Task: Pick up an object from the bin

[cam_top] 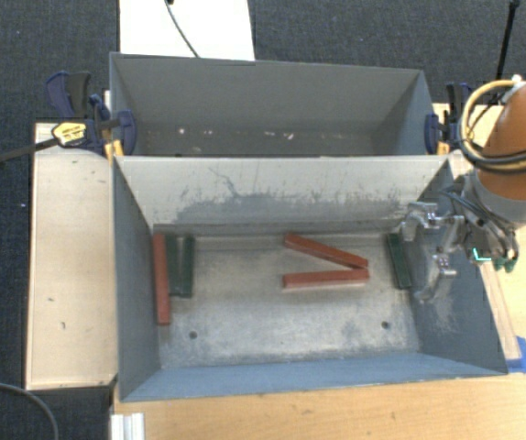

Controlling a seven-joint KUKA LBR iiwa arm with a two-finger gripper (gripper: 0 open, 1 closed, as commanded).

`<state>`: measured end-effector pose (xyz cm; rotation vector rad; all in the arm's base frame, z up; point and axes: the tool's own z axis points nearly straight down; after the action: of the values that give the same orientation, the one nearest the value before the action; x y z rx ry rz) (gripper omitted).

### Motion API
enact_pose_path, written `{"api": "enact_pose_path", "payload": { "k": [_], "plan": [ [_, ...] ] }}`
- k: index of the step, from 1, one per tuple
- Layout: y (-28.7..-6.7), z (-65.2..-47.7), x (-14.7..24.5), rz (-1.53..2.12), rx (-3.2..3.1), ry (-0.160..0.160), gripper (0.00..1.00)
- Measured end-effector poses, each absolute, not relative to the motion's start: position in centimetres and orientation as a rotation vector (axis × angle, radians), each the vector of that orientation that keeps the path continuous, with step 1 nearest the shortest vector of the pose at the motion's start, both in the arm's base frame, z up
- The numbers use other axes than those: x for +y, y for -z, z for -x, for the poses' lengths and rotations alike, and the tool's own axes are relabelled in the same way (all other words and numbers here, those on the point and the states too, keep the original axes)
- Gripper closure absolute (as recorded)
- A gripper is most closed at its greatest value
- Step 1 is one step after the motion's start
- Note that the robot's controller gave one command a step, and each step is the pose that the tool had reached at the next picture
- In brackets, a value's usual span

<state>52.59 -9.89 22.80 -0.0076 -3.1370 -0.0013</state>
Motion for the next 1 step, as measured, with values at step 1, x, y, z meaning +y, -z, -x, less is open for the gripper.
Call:
{"api": "enact_pose_path", "payload": {
  "k": [1],
  "plan": [
    [-6.58, -49.69, -6.21, -0.152, -3.131, 0.003, 0.0]
  ]
}}
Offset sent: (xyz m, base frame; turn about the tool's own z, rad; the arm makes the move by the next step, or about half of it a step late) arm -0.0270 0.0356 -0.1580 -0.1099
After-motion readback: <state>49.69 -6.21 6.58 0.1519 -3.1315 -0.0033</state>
